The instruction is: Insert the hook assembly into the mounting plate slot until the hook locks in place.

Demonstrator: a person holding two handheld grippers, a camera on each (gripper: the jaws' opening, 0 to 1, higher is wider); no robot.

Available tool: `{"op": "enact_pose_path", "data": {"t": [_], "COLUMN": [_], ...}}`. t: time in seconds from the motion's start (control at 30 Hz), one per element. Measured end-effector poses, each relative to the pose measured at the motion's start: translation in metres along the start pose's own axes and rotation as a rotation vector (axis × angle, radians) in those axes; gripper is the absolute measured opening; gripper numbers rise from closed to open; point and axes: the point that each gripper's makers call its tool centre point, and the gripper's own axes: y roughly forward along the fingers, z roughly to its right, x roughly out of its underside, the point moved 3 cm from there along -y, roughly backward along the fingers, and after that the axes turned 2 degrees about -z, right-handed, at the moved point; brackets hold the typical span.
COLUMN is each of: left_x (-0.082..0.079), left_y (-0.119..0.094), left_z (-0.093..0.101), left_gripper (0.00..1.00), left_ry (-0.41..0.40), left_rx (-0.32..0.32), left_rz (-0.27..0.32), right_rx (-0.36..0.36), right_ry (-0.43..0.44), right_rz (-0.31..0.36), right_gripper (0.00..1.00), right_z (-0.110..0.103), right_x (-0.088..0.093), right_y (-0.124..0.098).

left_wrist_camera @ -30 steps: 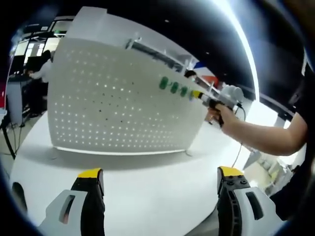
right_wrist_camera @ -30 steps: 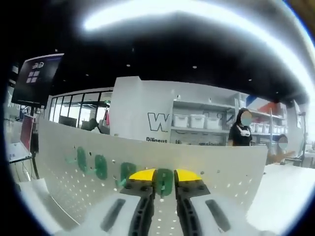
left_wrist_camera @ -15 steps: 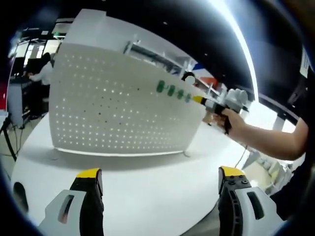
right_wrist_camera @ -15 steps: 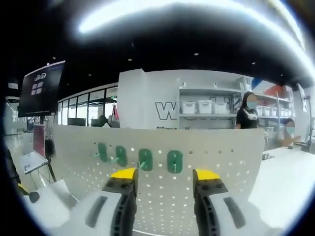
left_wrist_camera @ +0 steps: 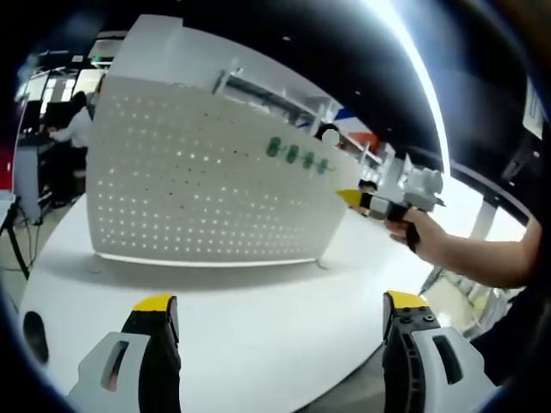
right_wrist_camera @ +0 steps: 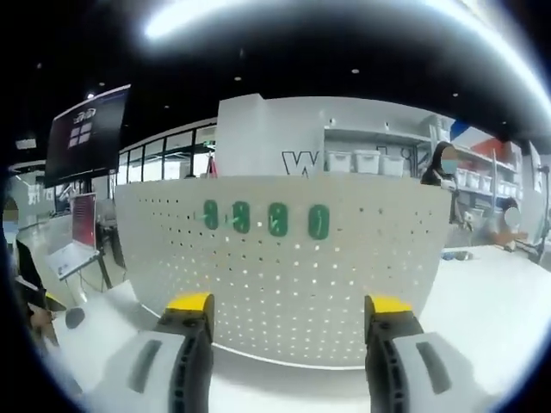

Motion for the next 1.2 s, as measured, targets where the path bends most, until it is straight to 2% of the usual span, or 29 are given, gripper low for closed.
{"op": "enact_pose_path", "data": {"t": [0.23,0.47,0.7,0.87,1.2], "left_x": [0.002,0.001,0.001,0.004,0.007], "left_y": [-0.005,-0.006,-0.006,-0.008,-0.013], "left_z": [-0.003,-0.001,0.001,0.0,0.001], "left_gripper": [1.0,1.0,1.0,1.0,1.0], "left_ry": [-0.004,0.004,0.013,0.015,0.008], "left_rx": [-0.013,-0.01,-0.005,-0.007,-0.005], "left_rz": [-0.002,-0.004,-0.008,-0.019,-0.018], "right_rx": [-0.016,-0.037,-0.056,-0.048,-0.032], "right_ry": [0.012,0.013,0.022,0.029,0.052], "right_rz": [-0.036,-0.07,-0.132,-0.16,-0.184], "right_gripper": [0.77,0.81,0.83,0.85,0.87], "right_z": [-0.011,-0.021,-0.032,-0.032,-0.036], "right_x": [0.02,0.039,0.067,0.082,0.097], "right_y": [-0.025,-0.044,-0.064,-0.075,-0.094]}}
